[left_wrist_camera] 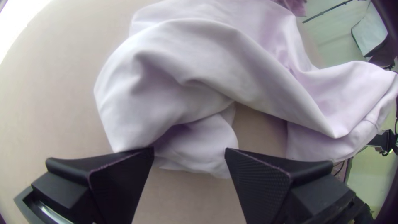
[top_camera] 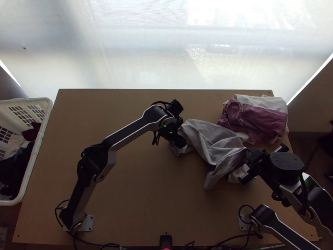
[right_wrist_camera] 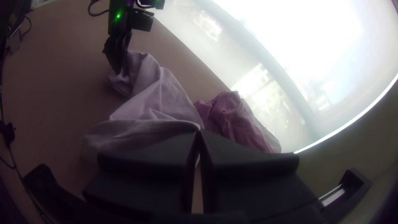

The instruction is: Fold the t-shirt

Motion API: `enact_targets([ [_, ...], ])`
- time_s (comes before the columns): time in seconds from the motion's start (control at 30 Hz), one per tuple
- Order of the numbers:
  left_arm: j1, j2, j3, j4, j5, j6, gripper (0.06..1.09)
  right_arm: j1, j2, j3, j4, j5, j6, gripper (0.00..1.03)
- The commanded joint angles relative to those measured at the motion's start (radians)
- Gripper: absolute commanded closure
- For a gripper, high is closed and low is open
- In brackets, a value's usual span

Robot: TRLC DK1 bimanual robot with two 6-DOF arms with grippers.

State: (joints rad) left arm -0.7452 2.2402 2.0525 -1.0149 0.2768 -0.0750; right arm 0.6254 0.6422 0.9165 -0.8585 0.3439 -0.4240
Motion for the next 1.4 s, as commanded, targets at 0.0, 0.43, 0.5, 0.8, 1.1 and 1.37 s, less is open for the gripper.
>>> enact_targets([
  [0.0, -0.023, 0.032, 0.005, 0.001, 0.001, 0.004, 0.29, 0.000, 0.002, 0.001, 0.003, 0.003, -0.002, 1.00],
  [0.43, -0.037, 0.064, 0.017, -0.001, -0.002, 0.024, 0.66, -0.003, -0.003, 0.001, 0.003, 0.003, -0.001, 1.00],
  [0.5, -0.034, 0.068, 0.017, -0.001, -0.002, 0.034, 0.83, -0.003, -0.003, 0.002, 0.003, 0.003, -0.002, 1.00],
  [0.8, 0.047, -0.047, 0.011, -0.103, 0.082, 0.144, 1.05, -0.041, 0.042, 0.059, 0.004, -0.014, 0.033, 1.00],
  [1.1, 0.224, -0.387, -0.026, -0.310, 0.085, 0.245, 1.05, -0.052, 0.106, 0.117, 0.039, -0.036, 0.083, 1.00],
  [1.37, 0.411, -0.656, -0.066, -0.376, 0.085, 0.402, 1.05, -0.122, 0.212, 0.217, 0.072, -0.083, 0.133, 1.00],
])
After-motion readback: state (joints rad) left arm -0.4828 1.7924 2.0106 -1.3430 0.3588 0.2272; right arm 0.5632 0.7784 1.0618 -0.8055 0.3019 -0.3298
